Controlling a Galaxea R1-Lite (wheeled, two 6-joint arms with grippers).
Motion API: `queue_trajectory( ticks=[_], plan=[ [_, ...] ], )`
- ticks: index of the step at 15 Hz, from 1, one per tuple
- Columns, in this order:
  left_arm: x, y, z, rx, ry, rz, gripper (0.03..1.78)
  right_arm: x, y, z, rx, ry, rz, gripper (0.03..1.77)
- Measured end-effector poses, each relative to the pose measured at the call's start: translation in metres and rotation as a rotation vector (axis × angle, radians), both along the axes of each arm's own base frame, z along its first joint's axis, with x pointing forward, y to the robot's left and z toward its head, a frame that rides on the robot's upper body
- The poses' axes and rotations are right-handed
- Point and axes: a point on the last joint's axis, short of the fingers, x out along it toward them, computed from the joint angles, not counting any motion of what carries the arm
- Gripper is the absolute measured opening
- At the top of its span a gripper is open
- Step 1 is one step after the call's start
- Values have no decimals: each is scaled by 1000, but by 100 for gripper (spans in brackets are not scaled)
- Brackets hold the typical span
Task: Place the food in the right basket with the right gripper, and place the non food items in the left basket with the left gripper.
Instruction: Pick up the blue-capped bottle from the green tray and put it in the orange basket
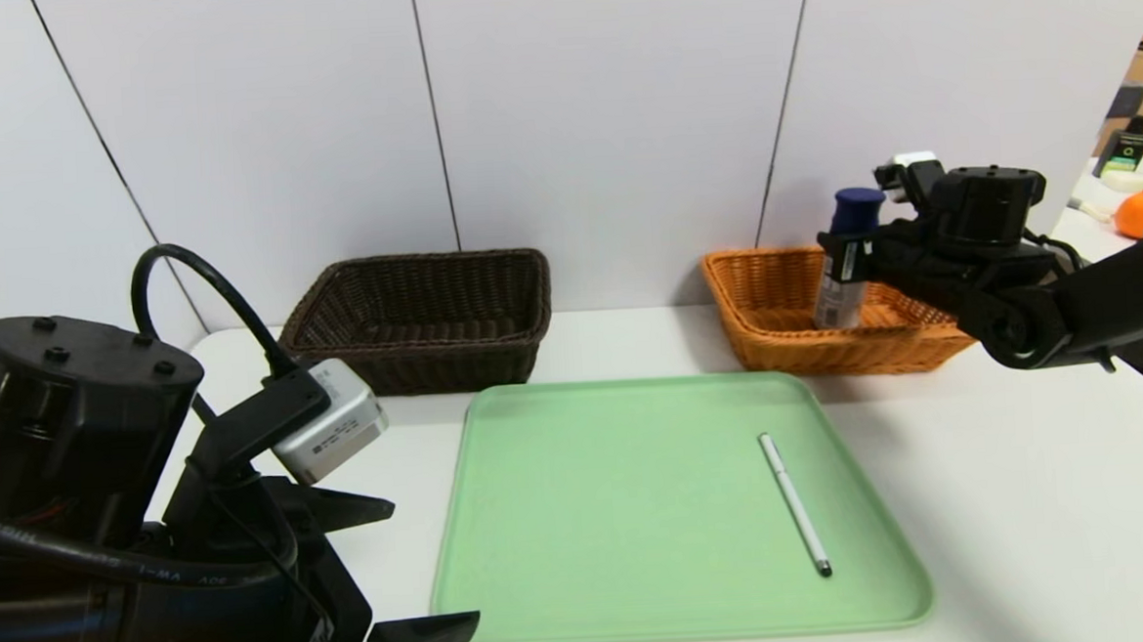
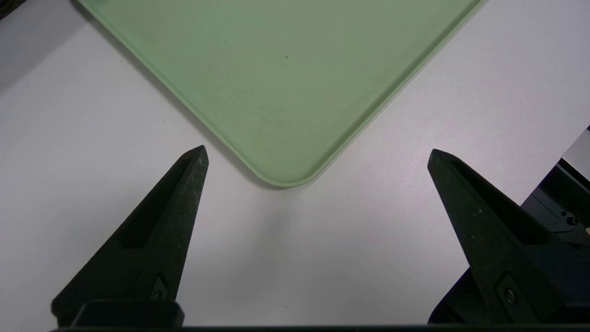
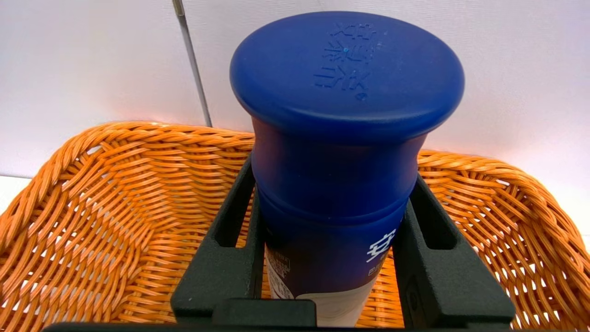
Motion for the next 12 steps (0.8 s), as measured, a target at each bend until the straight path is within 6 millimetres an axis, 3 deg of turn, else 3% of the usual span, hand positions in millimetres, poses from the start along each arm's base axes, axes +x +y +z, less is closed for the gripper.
queue_trajectory(
  ticks=[7, 12],
  plan=[
    [0, 0, 0, 1, 1, -1, 169, -6, 0, 9, 1, -15, 0, 76],
    [0, 0, 0, 1, 1, -1, 169, -10, 0, 8, 2, -8, 0, 120]
  ],
)
